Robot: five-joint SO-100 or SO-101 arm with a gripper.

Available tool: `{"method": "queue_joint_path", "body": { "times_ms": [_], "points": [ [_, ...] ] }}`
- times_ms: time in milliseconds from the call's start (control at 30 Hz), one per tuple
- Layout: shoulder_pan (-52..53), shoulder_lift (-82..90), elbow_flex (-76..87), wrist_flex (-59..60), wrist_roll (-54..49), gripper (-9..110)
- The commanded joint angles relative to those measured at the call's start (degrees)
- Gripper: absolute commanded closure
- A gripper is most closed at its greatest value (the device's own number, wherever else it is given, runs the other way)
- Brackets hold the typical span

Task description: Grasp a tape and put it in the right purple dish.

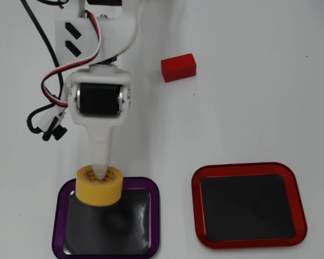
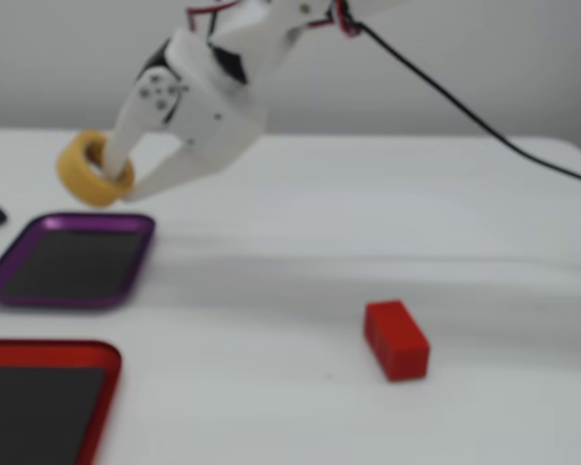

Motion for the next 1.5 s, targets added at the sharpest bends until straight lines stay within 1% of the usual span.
{"method": "queue_joint_path", "body": {
  "times_ms": [0, 133, 267, 333, 400, 600, 733, 833, 1067, 1300, 1467],
  "points": [
    [-0.53, 0.97, -2.11, -1.05, -0.18, 96],
    [-0.09, 0.97, -2.72, 4.57, 0.00, 93],
    [0.00, 2.11, -4.22, 9.58, 0.18, 92],
    [0.09, 5.10, -5.89, 14.77, 0.44, 92],
    [0.09, 9.32, -6.94, 21.09, 1.58, 92],
    [-0.62, 26.19, -9.05, 38.67, 10.20, 90],
    [-0.70, 36.74, -7.12, 46.85, 14.24, 89],
    [-0.70, 43.68, -0.70, 50.80, 16.52, 88],
    [-0.62, 57.92, 24.43, 49.31, 16.08, 88],
    [-0.62, 74.00, 51.06, 37.35, 15.73, 89],
    [-0.70, 86.04, 65.83, 30.50, 15.91, 88]
  ]
}}
